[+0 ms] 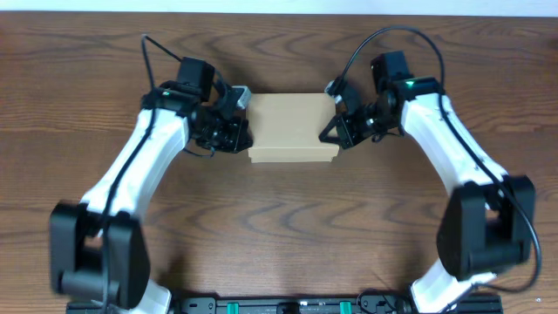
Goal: Pack container
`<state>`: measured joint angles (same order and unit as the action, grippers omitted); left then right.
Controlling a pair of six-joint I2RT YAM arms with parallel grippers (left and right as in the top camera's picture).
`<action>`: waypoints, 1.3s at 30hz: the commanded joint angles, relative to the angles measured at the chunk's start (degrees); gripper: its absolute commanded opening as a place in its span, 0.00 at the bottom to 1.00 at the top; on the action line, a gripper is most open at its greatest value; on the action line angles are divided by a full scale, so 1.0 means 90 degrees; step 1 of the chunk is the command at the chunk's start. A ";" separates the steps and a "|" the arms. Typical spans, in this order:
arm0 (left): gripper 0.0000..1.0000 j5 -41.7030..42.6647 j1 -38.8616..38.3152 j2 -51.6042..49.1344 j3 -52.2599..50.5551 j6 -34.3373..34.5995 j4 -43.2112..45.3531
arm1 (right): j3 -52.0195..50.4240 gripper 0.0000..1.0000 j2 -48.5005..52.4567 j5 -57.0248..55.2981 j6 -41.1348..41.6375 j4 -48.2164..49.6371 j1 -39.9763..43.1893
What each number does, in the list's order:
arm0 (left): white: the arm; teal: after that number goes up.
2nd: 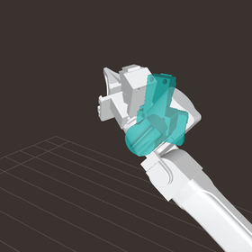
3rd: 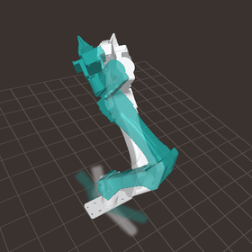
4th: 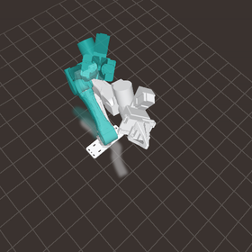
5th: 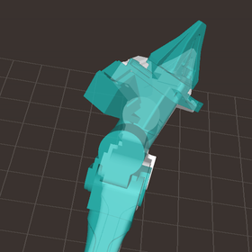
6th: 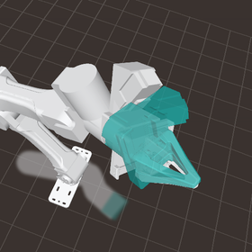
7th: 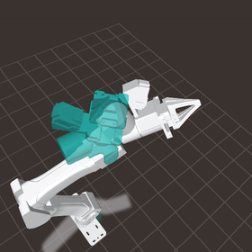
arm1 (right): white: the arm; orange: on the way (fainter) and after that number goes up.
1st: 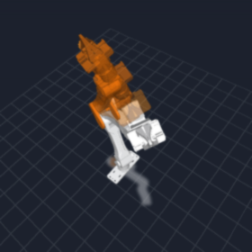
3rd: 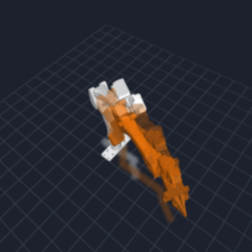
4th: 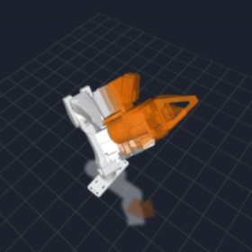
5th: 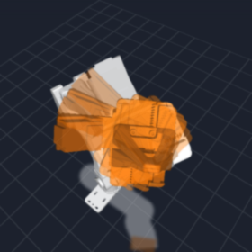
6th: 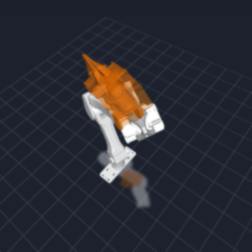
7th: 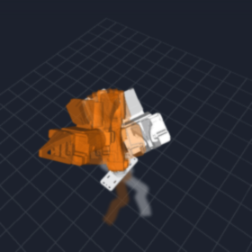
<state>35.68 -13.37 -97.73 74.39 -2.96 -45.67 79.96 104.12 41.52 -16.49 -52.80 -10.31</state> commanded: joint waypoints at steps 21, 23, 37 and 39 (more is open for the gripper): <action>0.06 -0.2409 -0.1248 0.5255 -0.0374 0.0563 -0.2152 | -0.1472 0.02 -0.6482 -0.2577 0.1719 -0.1175 -0.0032; 0.06 -0.2409 -0.1299 0.5583 -0.0777 0.0646 -0.2069 | -0.2147 0.02 -0.7101 -0.2591 0.1841 -0.1069 -0.0032; 0.95 -0.2412 -0.1304 0.6069 -0.1746 0.0809 -0.1520 | -0.3351 0.99 -0.8347 -0.2591 0.2424 -0.1158 -0.0032; 0.95 -0.2416 -0.1307 0.6069 -0.1749 0.0806 -0.1528 | -0.3351 0.99 -0.8347 -0.2591 0.2424 -0.1163 -0.0032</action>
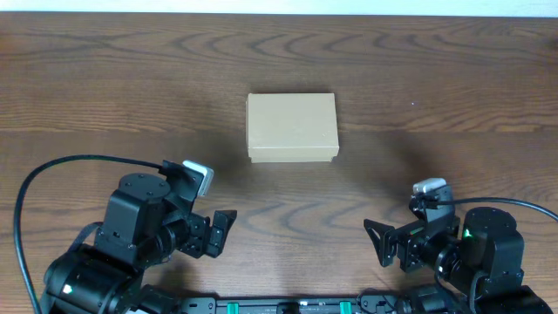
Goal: Pack container
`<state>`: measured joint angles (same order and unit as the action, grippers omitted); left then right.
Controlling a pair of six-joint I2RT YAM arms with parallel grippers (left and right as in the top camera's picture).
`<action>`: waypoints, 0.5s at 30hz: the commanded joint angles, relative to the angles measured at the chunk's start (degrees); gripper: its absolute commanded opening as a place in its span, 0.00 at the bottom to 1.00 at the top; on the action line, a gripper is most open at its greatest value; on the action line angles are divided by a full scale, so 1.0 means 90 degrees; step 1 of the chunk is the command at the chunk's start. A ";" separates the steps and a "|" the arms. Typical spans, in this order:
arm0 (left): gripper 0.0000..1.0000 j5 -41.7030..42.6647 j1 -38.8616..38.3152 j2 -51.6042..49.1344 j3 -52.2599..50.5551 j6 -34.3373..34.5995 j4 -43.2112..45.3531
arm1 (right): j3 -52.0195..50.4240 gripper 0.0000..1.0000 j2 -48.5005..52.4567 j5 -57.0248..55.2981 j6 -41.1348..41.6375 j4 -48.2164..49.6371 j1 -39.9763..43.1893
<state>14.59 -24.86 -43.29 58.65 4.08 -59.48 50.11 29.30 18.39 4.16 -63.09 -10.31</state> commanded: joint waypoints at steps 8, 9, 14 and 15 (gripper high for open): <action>0.95 -0.0070 -0.0029 0.0019 0.0000 0.0024 -0.0032 | -0.0034 0.99 -0.0034 -0.0022 0.0129 -0.0019 -0.0032; 0.95 -0.0070 -0.0029 0.0019 0.0000 0.0024 -0.0032 | -0.0034 0.99 -0.0034 -0.0022 0.0129 -0.0019 -0.0032; 0.95 -0.0070 -0.0029 0.0019 0.0000 0.0024 -0.0032 | -0.0034 0.99 -0.0034 -0.0022 0.0129 -0.0022 -0.0032; 0.95 -0.0070 -0.0029 0.0019 0.0000 0.0024 -0.0032 | -0.0034 0.99 -0.0034 -0.0022 0.0129 -0.0022 -0.0032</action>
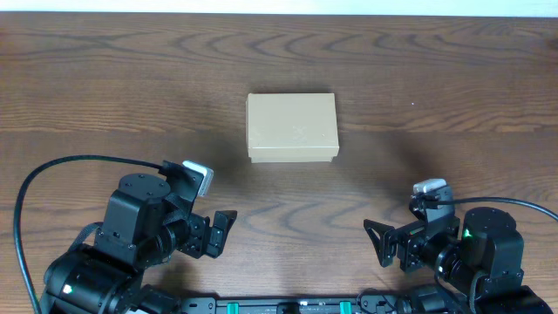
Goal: Pack container
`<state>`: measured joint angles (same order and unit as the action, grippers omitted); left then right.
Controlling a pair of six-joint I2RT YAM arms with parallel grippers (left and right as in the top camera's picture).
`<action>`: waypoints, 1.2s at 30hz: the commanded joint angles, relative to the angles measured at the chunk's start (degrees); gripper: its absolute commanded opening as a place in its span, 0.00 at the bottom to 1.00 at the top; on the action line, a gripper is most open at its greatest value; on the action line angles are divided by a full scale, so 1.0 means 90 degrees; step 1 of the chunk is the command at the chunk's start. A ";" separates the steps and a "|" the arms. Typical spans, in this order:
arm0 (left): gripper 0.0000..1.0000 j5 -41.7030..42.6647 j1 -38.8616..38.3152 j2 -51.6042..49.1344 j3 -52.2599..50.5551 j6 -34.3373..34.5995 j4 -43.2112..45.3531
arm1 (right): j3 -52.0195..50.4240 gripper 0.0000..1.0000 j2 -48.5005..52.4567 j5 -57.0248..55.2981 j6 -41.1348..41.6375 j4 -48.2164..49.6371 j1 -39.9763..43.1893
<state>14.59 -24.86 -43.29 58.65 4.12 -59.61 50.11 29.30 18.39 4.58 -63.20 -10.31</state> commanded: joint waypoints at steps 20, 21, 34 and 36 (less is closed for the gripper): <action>0.95 -0.1311 0.1421 0.1812 -0.2327 -0.0148 0.3215 | -0.0034 0.99 -0.0029 -0.0022 0.0083 -0.0010 -0.0032; 0.95 -0.1290 0.1547 0.2016 -0.2688 -0.0148 0.3570 | -0.0034 0.99 -0.0029 -0.0022 0.0083 -0.0010 -0.0032; 0.95 -0.1290 0.1957 0.3927 -0.5340 0.0160 0.5496 | -0.0034 0.99 -0.0029 -0.0022 0.0083 -0.0010 -0.0032; 0.95 -0.1299 0.1957 0.4102 -0.5532 0.0250 0.5498 | -0.0034 0.99 -0.0029 -0.0022 0.0083 -0.0010 -0.0032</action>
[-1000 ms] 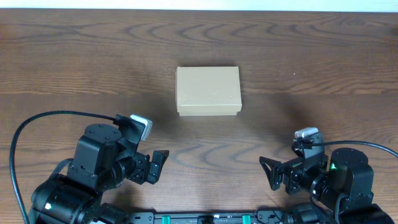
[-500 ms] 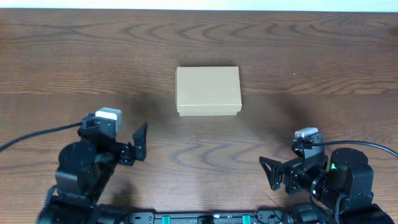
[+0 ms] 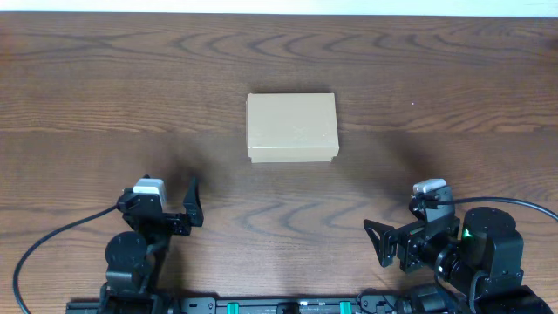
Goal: Pack container
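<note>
A closed tan cardboard container (image 3: 292, 127) lies flat at the middle of the wooden table, lid down, with nothing touching it. My left gripper (image 3: 194, 202) is pulled back to the near left edge, far from the box. It shows edge-on, so its jaw gap is hidden. My right gripper (image 3: 377, 242) rests at the near right edge, its fingers spread apart and holding nothing.
The dark wood table (image 3: 105, 96) carries only the box. The left arm's black cable (image 3: 61, 235) loops along the near left edge. A black rail (image 3: 279, 306) runs along the bottom between the two arm bases.
The left arm has folded further back and left, and its gripper now points away toward the table. The right arm and the box have not moved.
At first both grippers stood against the left and right sides of the closed box. Later both arms were withdrawn to the near edge, leaving the box alone at the centre. The left arm has since tucked in tighter.
</note>
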`<state>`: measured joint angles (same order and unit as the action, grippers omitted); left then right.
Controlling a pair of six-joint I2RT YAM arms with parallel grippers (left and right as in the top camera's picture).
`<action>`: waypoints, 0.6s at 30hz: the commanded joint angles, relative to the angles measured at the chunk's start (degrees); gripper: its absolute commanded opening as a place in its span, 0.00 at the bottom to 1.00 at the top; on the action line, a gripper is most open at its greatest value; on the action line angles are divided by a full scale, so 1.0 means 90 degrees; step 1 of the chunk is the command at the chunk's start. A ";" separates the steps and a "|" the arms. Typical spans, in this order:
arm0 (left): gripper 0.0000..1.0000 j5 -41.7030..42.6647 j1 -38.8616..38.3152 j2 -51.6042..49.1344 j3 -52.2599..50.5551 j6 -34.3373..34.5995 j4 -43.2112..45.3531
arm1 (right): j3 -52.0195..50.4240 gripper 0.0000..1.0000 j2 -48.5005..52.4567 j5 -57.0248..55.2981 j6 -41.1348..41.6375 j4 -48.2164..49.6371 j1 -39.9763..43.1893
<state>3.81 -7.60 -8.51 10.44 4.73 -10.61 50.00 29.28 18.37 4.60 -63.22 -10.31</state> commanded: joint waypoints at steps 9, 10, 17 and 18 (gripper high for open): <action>0.95 -0.0078 0.0039 0.0753 -0.0668 0.0542 0.0039 | -0.0022 0.99 -0.0027 -0.0019 0.0080 -0.0007 -0.0032; 0.95 -0.0036 0.0039 0.0760 -0.0668 0.0554 0.0041 | -0.0022 0.99 -0.0027 -0.0019 0.0080 -0.0002 -0.0032; 0.95 0.0058 0.0039 0.0765 -0.0670 0.0571 -0.0010 | -0.0022 0.99 -0.0027 -0.0019 0.0080 -0.0007 -0.0032; 0.95 0.0058 0.0039 0.0784 -0.0680 0.0573 -0.0053 | -0.0022 0.99 -0.0027 -0.0019 0.0080 -0.0007 -0.0032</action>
<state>4.08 -7.60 -2.33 4.97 9.23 -10.46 50.00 29.28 18.37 4.60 -63.22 -10.31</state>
